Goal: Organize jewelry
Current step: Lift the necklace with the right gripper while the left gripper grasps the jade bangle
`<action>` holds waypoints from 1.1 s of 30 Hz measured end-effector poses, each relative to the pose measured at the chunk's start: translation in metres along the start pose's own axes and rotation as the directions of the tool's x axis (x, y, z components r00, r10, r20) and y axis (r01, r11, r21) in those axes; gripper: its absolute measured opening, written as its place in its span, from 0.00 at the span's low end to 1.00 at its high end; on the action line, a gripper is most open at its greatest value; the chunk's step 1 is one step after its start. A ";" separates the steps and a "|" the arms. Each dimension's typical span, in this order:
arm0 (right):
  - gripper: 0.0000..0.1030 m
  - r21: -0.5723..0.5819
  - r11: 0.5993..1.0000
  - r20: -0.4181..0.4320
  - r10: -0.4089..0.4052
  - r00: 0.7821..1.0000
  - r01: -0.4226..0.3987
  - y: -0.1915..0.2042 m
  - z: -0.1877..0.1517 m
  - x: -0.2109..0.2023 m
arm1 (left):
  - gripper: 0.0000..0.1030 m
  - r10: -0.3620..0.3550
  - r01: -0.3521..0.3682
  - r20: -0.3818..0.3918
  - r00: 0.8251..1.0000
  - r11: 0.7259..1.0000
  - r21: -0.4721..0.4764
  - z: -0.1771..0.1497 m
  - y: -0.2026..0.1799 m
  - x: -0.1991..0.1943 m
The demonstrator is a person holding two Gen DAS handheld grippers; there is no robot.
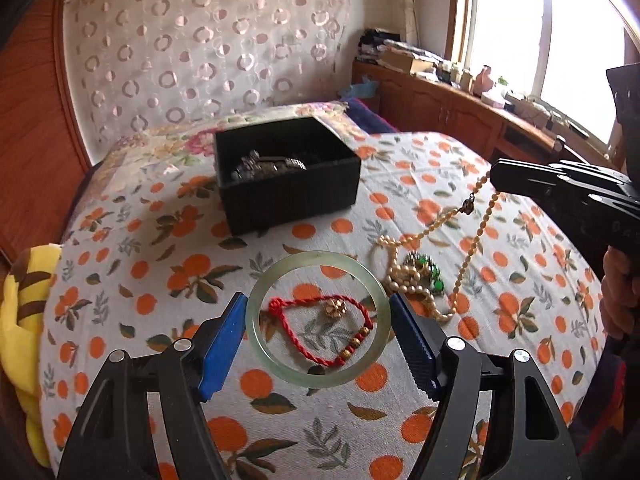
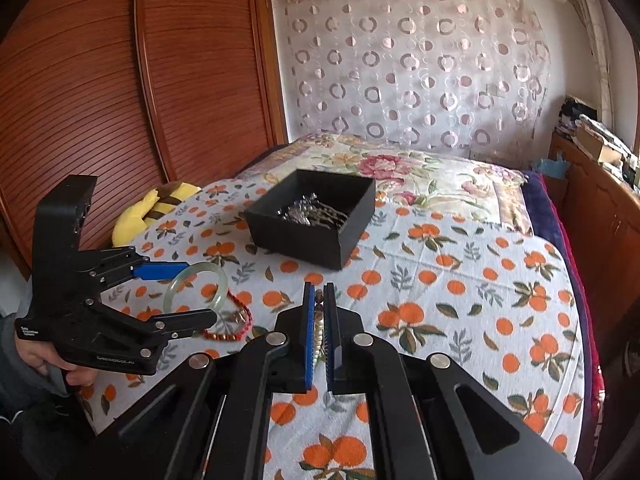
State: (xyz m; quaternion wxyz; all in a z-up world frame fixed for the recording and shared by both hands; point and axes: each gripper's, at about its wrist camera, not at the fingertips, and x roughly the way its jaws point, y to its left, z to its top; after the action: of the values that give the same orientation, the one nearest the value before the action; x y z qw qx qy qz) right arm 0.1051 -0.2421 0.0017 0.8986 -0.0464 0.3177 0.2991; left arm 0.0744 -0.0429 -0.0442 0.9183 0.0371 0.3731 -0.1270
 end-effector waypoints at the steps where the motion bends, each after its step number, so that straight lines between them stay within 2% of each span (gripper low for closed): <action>1: 0.05 -0.005 1.000 0.005 0.000 1.000 0.000 0.002 0.003 -0.001 | 0.67 0.001 -0.001 0.007 1.000 1.000 -0.002 0.001 0.001 -0.003; 8: 0.05 -0.039 0.999 0.050 0.001 0.999 0.001 0.013 0.027 -0.011 | 0.67 0.013 -0.013 0.062 0.998 1.000 -0.012 0.010 0.009 -0.024; 33: 0.05 -0.100 0.994 0.138 -0.036 0.990 0.050 0.018 0.103 -0.024 | 0.67 0.035 -0.029 0.137 0.990 0.999 -0.046 0.027 0.029 -0.048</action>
State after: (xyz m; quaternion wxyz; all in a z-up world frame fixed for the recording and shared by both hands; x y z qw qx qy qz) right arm 0.1356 -0.2116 0.1000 0.9209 -0.0792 0.2386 0.2981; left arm 0.0670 -0.0089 0.0076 0.9444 0.0141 0.3108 -0.1065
